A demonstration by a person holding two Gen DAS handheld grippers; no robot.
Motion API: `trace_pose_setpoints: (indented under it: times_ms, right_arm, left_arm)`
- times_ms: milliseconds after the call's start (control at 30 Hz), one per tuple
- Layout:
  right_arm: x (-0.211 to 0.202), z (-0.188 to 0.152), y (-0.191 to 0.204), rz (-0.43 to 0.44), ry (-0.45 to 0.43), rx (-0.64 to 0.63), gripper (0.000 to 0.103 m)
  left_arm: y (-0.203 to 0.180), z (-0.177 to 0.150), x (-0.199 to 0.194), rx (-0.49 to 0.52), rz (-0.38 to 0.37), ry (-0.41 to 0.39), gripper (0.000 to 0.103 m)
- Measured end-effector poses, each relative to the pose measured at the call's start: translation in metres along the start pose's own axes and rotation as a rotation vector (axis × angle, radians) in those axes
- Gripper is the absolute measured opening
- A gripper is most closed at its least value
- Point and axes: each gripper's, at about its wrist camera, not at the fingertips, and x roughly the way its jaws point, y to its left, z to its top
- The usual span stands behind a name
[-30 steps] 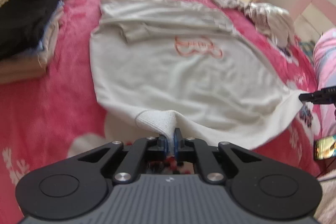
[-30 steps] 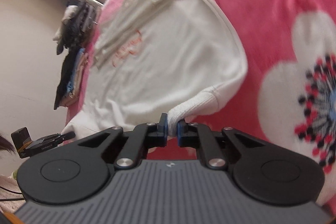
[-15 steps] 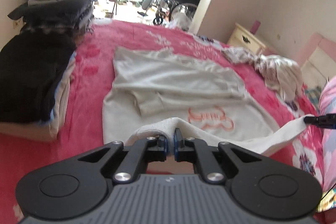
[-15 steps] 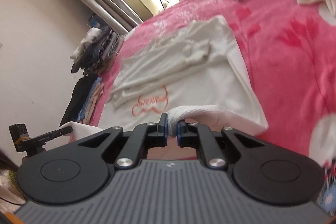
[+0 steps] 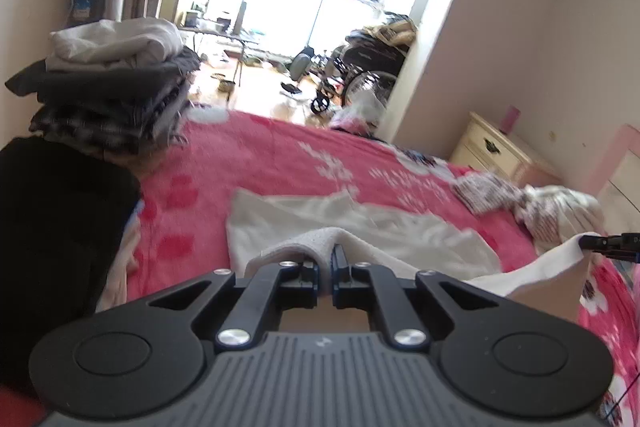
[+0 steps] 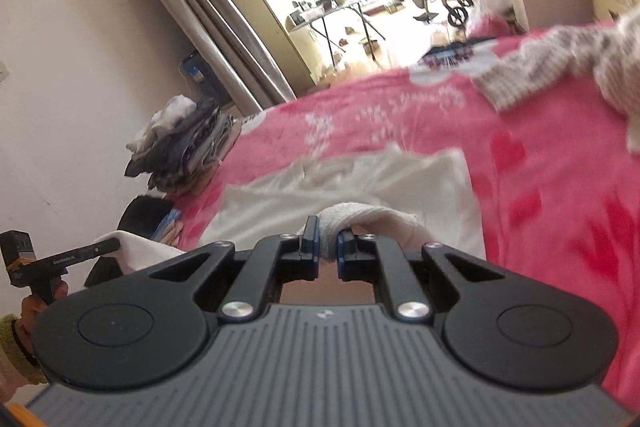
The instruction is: Fold clothes
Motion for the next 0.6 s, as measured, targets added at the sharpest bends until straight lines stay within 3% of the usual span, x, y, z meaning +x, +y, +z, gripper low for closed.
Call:
trace_pose_setpoints:
  times_ms: [100, 267, 467, 600]
  right_arm:
    - [0.029, 0.022, -0.009, -0.004, -0.020, 0.002, 0.006]
    - [0.085, 0.055, -0.026, -0.028, -0.031, -0.001, 0.006]
    - [0.151, 0.073, -0.056, -0.085, -0.041, 0.036, 0.006]
    - [0.201, 0.062, -0.097, -0.132, -0.013, 0.183, 0.010]
  left_arm:
    - [0.007, 0.017, 0.028, -0.015, 0.017, -0.019, 0.007]
    - [0.023, 0.041, 0.096, -0.072, 0.047, 0.014, 0.007]
    - [0.042, 0.070, 0.178, -0.141, 0.083, 0.053, 0.008]
    - [0.063, 0.060, 0.244, -0.249, 0.146, 0.179, 0.021]
